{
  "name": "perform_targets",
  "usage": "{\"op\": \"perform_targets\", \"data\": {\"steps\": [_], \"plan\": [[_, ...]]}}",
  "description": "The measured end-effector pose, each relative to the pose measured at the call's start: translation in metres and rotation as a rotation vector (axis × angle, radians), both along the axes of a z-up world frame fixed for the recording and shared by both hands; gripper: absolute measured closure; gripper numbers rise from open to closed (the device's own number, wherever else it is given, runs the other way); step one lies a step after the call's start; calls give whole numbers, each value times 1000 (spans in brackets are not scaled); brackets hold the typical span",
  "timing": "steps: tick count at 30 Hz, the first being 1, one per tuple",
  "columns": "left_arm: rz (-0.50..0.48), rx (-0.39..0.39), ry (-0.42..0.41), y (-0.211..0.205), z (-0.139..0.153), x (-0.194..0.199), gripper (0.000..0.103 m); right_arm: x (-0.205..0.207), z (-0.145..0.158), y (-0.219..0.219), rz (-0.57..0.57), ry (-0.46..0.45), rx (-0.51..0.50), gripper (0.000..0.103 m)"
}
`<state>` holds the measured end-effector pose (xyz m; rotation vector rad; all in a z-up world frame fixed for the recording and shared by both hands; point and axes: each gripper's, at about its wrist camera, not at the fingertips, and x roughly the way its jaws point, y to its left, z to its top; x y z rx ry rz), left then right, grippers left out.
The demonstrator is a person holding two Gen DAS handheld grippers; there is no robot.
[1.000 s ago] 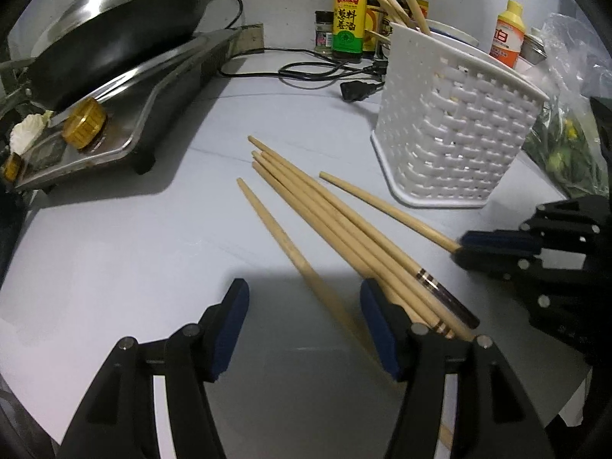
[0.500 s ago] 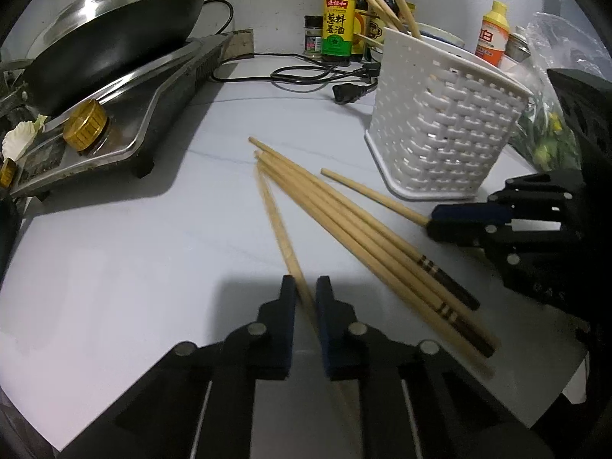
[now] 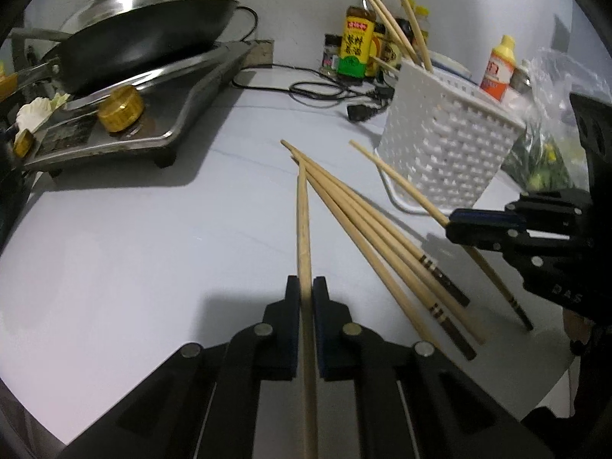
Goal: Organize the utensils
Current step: 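Lift the pinched chopstick upright with the right tool, then carry the chopstick over the white holder and lower it in with the right tool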
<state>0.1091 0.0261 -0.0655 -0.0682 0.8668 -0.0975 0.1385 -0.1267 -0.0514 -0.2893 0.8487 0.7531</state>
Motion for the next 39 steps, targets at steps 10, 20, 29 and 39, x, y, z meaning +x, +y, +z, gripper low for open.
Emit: {"op": "perform_targets", "data": {"steps": [10, 20, 29, 39], "plan": [[25, -35, -74, 6, 30, -13, 97, -10, 46, -11, 20, -61, 91, 97], [37, -48, -160, 8, 68, -11, 97, -6, 95, -24, 16, -119, 194, 97], [38, -47, -232, 7, 100, -7, 97, -4, 136, -31, 19, -196, 252, 97], [35, -54, -290, 2, 125, -6, 97, -4, 185, -49, 20, -295, 296, 98]]}}
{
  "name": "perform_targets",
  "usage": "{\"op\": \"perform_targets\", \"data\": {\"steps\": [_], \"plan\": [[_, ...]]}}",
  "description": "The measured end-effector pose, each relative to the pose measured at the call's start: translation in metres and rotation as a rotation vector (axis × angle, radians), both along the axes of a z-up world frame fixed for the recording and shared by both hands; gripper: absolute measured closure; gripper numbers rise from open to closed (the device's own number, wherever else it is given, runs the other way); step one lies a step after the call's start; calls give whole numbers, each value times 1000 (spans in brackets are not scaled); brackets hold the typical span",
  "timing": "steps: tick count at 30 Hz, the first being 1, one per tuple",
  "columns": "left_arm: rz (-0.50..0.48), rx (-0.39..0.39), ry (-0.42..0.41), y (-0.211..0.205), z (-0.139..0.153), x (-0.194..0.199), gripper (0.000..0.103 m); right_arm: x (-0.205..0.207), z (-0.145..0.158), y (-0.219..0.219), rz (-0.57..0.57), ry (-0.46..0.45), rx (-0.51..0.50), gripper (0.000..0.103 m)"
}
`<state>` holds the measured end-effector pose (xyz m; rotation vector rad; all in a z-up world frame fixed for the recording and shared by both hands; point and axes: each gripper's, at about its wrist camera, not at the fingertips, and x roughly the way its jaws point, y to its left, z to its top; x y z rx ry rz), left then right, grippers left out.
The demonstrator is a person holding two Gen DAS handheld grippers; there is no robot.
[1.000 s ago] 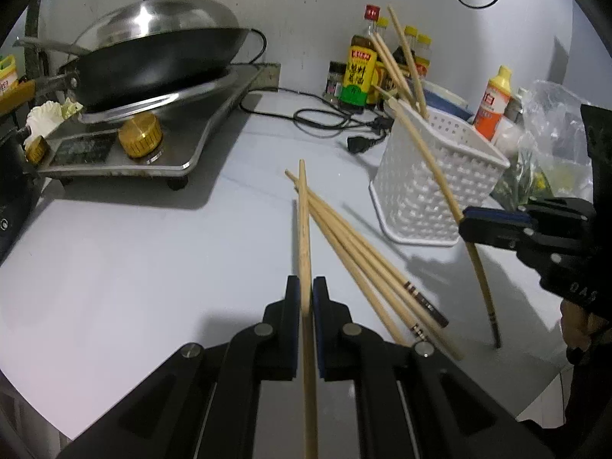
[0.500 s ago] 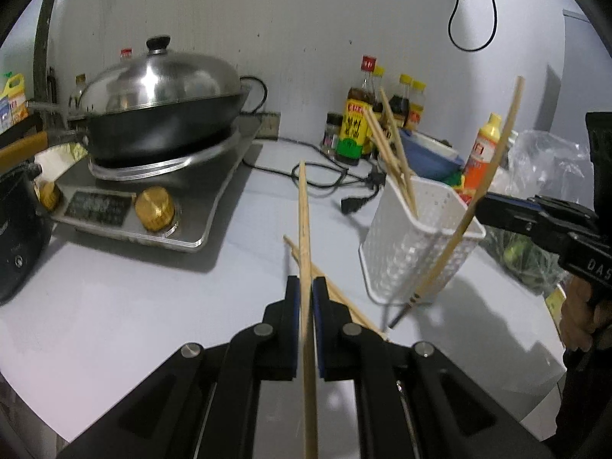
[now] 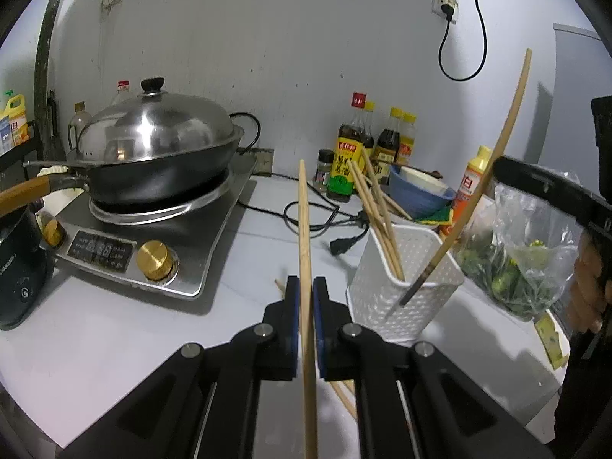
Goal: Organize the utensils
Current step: 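Carry the chopstick over the white holder and lower it in with the right tool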
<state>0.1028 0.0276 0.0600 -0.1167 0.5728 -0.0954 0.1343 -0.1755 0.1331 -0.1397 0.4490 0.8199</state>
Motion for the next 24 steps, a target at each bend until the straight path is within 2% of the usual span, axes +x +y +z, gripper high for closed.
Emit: {"op": "perform_targets", "data": {"steps": [5, 9, 14, 24], "plan": [[-3, -3, -22, -3, 9, 2, 97, -2, 24, -15, -28, -57, 21, 97], [-12, -12, -32, -4, 12, 6, 97, 1, 31, -25, -63, -82, 11, 97], [-26, -25, -35, -7, 12, 11, 97, 22, 9, -27, -108, -38, -37, 98], [-41, -52, -45, -9, 16, 17, 97, 56, -51, -11, -127, 66, -142, 97]]}}
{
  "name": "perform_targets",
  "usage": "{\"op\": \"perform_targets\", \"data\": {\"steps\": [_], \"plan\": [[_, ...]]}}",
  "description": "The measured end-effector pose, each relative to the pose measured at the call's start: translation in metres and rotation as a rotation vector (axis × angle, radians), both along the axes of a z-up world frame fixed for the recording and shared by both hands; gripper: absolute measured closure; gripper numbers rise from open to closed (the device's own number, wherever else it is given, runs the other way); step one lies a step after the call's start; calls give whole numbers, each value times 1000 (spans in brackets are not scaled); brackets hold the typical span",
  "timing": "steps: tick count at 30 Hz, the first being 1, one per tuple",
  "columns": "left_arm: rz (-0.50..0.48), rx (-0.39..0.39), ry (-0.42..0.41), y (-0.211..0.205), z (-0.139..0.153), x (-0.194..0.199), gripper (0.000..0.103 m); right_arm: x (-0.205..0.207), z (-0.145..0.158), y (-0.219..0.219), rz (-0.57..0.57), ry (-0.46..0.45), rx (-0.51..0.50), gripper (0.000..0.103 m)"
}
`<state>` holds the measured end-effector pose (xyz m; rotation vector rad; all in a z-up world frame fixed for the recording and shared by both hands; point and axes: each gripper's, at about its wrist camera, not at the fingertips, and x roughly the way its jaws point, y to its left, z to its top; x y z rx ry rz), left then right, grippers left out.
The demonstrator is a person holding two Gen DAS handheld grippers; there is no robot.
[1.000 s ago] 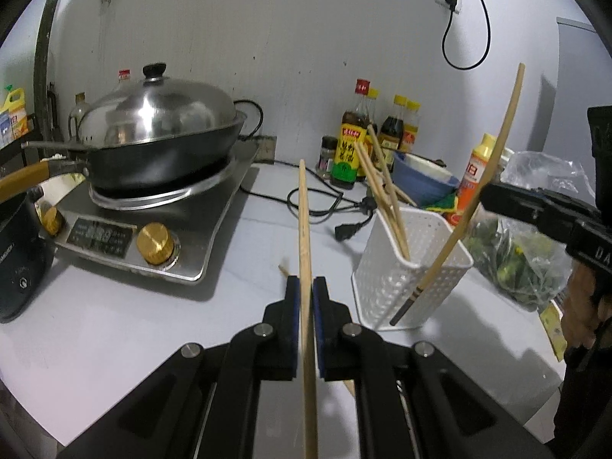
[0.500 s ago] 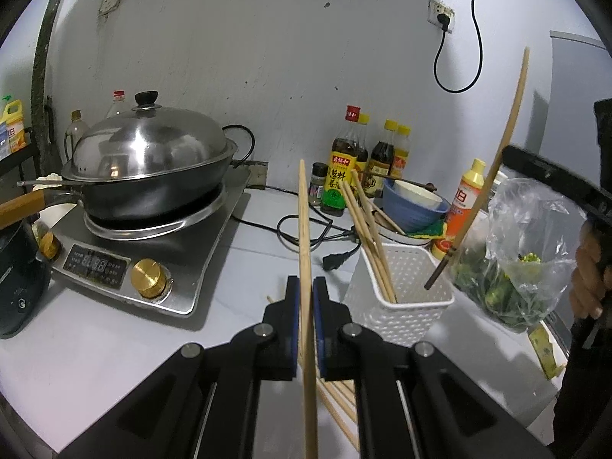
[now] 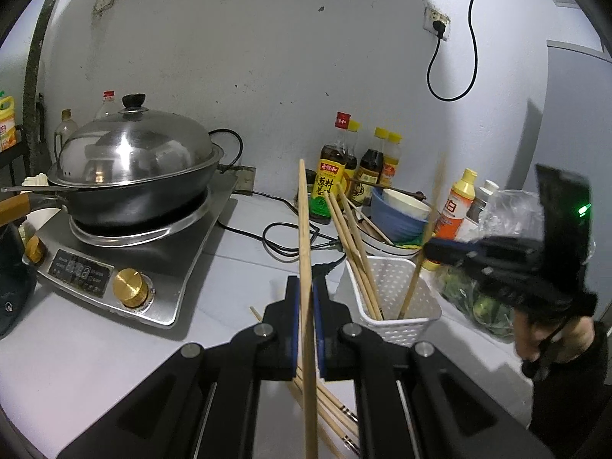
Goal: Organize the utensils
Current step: 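Carry the chopstick over the white holder and lower it in with the right tool, then open the right tool to release the chopstick into the holder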
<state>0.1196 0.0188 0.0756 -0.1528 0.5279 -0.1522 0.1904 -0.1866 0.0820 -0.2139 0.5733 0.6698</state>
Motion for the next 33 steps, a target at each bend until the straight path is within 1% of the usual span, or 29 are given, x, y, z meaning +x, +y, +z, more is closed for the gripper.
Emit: {"op": "perform_targets", "data": {"steps": [4, 8, 10, 12, 16, 17, 18, 19, 20, 22, 23, 24, 26, 30, 33], "plan": [[-9, -9, 1, -2, 1, 3, 97, 12, -21, 11, -17, 33, -4, 97], [-15, -19, -12, -6, 7, 6, 97, 23, -29, 12, -28, 74, 33, 97], [-19, -27, -20, -9, 10, 9, 97, 26, -31, 9, -32, 81, 48, 95], [-25, -42, -25, -13, 13, 13, 97, 27, -34, 4, -37, 85, 61, 85], [-42, -67, -34, -25, 17, 25, 97, 25, -35, -8, -39, 89, 84, 81], [-43, -73, -36, -27, 18, 29, 97, 25, -36, -12, -41, 90, 91, 78], [-45, -81, -37, -30, 18, 32, 97, 26, -36, -16, -43, 91, 97, 71], [-47, -93, -37, -33, 19, 37, 97, 25, -36, -18, -45, 91, 101, 67], [-49, -102, -37, -36, 20, 41, 97, 25, -36, -22, -48, 90, 108, 61], [-54, -123, -40, -42, 21, 50, 97, 25, -36, -28, -52, 87, 120, 57], [-53, -126, -43, -46, 22, 55, 97, 26, -36, -31, -53, 85, 123, 53], [-51, -128, -44, -50, 23, 60, 97, 26, -36, -33, -55, 83, 126, 48], [-53, -142, -48, -57, 23, 70, 97, 27, -35, -41, -64, 78, 143, 41], [-38, -166, -66, -70, 18, 87, 97, 30, -33, -54, -81, 67, 171, 35], [-4, -198, -80, -77, 12, 100, 97, 33, -32, -66, -113, 43, 183, 31]]}}
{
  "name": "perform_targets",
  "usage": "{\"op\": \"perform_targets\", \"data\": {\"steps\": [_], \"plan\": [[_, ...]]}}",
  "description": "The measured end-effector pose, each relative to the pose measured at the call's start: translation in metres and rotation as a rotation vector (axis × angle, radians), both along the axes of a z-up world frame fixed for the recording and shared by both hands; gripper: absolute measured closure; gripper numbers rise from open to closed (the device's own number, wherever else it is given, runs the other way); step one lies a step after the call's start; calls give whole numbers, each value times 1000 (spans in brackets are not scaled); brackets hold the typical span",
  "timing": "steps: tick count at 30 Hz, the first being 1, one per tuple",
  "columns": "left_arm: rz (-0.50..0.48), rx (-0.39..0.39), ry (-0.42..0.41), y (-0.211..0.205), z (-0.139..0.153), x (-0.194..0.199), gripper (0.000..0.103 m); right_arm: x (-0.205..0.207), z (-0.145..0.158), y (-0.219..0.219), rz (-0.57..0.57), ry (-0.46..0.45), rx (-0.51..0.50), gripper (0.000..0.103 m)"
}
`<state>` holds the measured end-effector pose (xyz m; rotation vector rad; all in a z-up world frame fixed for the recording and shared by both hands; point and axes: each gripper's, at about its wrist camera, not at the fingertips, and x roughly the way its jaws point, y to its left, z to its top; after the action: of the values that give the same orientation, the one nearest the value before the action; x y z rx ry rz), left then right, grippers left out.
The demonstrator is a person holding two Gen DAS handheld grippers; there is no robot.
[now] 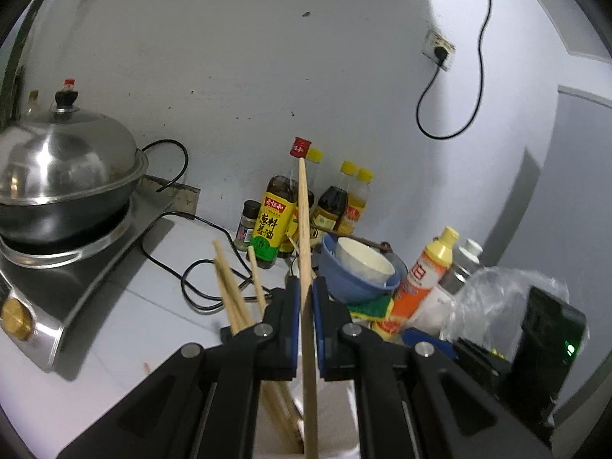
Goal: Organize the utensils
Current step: 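Open the right tool to release the chopstick into the holder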
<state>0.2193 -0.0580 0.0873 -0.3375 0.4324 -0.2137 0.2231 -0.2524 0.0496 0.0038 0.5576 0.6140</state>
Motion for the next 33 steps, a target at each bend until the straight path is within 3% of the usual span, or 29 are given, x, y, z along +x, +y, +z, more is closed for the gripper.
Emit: {"op": "perform_targets", "data": {"steps": [8, 16, 33], "plan": [[53, -7, 9, -20, -22, 27, 97, 7, 0, -32, -59, -27, 48, 27], [115, -6, 8, -31, -43, 38, 97, 13, -10, -38, -65, -17, 27, 25], [86, 11, 77, -25, -56, 17, 97, 6, -10, -31, -58, -15, 28, 24]]}}
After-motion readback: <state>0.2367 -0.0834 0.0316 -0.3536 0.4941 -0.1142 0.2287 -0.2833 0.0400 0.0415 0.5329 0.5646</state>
